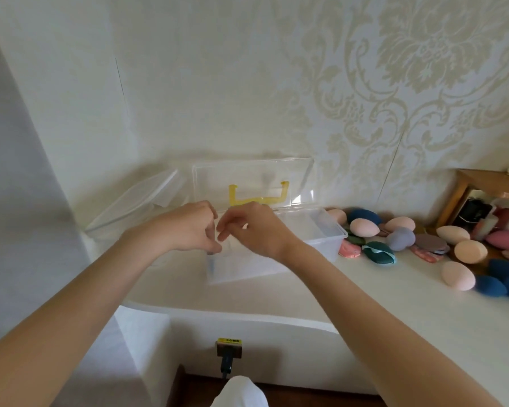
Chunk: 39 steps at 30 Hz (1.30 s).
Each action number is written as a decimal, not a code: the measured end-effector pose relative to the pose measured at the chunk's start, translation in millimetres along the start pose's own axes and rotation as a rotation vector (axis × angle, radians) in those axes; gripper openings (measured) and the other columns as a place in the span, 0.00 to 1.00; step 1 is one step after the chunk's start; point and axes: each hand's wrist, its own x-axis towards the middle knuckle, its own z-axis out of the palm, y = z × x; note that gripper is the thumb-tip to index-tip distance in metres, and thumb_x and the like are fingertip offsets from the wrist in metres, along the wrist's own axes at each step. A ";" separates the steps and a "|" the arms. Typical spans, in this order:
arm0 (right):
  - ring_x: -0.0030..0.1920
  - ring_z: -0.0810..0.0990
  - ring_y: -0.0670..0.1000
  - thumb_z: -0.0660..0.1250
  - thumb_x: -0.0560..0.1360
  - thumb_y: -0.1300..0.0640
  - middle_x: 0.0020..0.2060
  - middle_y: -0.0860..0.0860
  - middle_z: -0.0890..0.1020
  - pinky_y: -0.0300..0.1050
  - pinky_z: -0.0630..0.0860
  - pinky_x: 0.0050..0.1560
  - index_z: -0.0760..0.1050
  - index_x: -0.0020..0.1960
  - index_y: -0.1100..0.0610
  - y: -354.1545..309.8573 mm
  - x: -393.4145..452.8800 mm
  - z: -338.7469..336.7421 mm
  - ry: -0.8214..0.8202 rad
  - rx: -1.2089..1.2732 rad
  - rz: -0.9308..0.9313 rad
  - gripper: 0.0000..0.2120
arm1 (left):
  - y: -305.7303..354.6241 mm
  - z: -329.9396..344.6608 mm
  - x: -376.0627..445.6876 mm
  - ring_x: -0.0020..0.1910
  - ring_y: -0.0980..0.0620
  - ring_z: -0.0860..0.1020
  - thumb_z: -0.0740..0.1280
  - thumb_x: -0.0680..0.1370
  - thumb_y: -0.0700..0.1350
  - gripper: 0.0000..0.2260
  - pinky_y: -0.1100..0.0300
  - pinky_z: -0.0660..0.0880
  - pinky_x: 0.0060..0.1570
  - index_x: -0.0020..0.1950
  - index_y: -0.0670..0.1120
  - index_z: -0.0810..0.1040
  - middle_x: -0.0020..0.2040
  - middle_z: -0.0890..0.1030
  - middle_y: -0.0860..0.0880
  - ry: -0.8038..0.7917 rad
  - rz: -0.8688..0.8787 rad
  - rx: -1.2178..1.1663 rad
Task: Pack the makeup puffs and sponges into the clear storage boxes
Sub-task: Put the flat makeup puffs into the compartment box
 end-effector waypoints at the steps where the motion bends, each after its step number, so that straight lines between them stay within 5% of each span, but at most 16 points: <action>1: 0.40 0.79 0.48 0.59 0.73 0.70 0.42 0.58 0.86 0.31 0.74 0.43 0.81 0.46 0.62 2.0 -1.4 -8.8 0.056 0.016 0.008 0.12 | 4.1 -1.5 1.6 0.58 0.48 0.75 0.69 0.73 0.49 0.11 0.57 0.70 0.55 0.47 0.43 0.84 0.64 0.71 0.47 -0.011 -0.009 0.030; 8: 0.48 0.82 0.58 0.58 0.75 0.66 0.46 0.59 0.85 0.48 0.77 0.51 0.80 0.50 0.61 52.8 -22.7 -92.9 0.567 -0.315 0.298 0.12 | 29.8 2.8 16.0 0.53 0.40 0.78 0.71 0.71 0.39 0.17 0.56 0.72 0.44 0.58 0.34 0.75 0.61 0.71 0.41 -0.064 -0.116 0.393; 12: 0.42 0.73 0.54 0.56 0.77 0.64 0.49 0.56 0.81 0.43 0.68 0.36 0.79 0.54 0.61 83.7 -48.6 -109.2 0.316 -0.538 0.645 0.14 | 30.0 11.7 25.3 0.54 0.40 0.78 0.69 0.71 0.34 0.20 0.52 0.75 0.47 0.61 0.33 0.69 0.58 0.73 0.40 -0.031 -0.163 0.446; 15: 0.47 0.74 0.52 0.57 0.79 0.59 0.53 0.54 0.79 0.38 0.64 0.38 0.77 0.58 0.58 96.3 -61.6 -102.3 0.074 -0.613 0.749 0.12 | 30.5 15.2 28.8 0.55 0.40 0.77 0.67 0.70 0.32 0.21 0.53 0.72 0.44 0.62 0.34 0.67 0.59 0.73 0.40 -0.002 -0.185 0.467; 19: 0.50 0.73 0.52 0.64 0.76 0.54 0.57 0.55 0.78 0.33 0.64 0.41 0.79 0.55 0.57 125.1 -67.1 -92.2 0.089 -0.489 0.599 0.11 | 31.0 16.6 30.7 0.55 0.39 0.77 0.68 0.70 0.33 0.23 0.54 0.69 0.41 0.63 0.34 0.67 0.59 0.73 0.40 -0.011 -0.210 0.459; 23: 0.48 0.66 0.51 0.66 0.74 0.48 0.48 0.53 0.70 0.41 0.63 0.48 0.72 0.38 0.52 135.6 -66.8 -85.7 0.066 -0.570 0.576 0.10 | 33.4 15.3 29.5 0.56 0.40 0.76 0.69 0.70 0.34 0.24 0.54 0.70 0.43 0.64 0.34 0.67 0.59 0.72 0.40 -0.026 -0.226 0.465; 28: 0.47 0.70 0.52 0.66 0.74 0.49 0.45 0.56 0.74 0.41 0.67 0.47 0.75 0.47 0.57 138.2 -62.6 -85.4 0.070 -0.578 0.567 0.10 | 34.8 13.9 27.6 0.56 0.41 0.75 0.68 0.71 0.34 0.21 0.54 0.73 0.46 0.63 0.34 0.69 0.60 0.69 0.41 -0.030 -0.181 0.536; 32: 0.42 0.73 0.52 0.60 0.77 0.51 0.39 0.54 0.76 0.42 0.66 0.43 0.76 0.45 0.60 129.6 -61.7 -89.1 0.235 -0.588 0.609 0.13 | 32.3 13.0 26.1 0.55 0.41 0.75 0.69 0.70 0.34 0.21 0.55 0.70 0.42 0.62 0.34 0.69 0.61 0.70 0.40 -0.042 -0.183 0.486; 35: 0.40 0.73 0.56 0.59 0.78 0.50 0.36 0.56 0.76 0.48 0.69 0.41 0.75 0.41 0.62 109.2 -63.0 -103.8 0.534 -0.467 0.617 0.16 | 31.5 8.2 23.4 0.52 0.41 0.76 0.71 0.69 0.36 0.21 0.57 0.70 0.41 0.60 0.33 0.71 0.60 0.70 0.41 -0.069 -0.180 0.427; 39: 0.36 0.79 0.53 0.60 0.79 0.54 0.33 0.52 0.82 0.46 0.75 0.40 0.75 0.52 0.60 55.8 -52.4 -115.0 0.828 -0.209 0.256 0.11 | 31.1 -0.9 16.4 0.41 0.48 0.70 0.70 0.71 0.40 0.13 0.59 0.70 0.41 0.54 0.38 0.78 0.61 0.68 0.42 -0.072 -0.111 0.343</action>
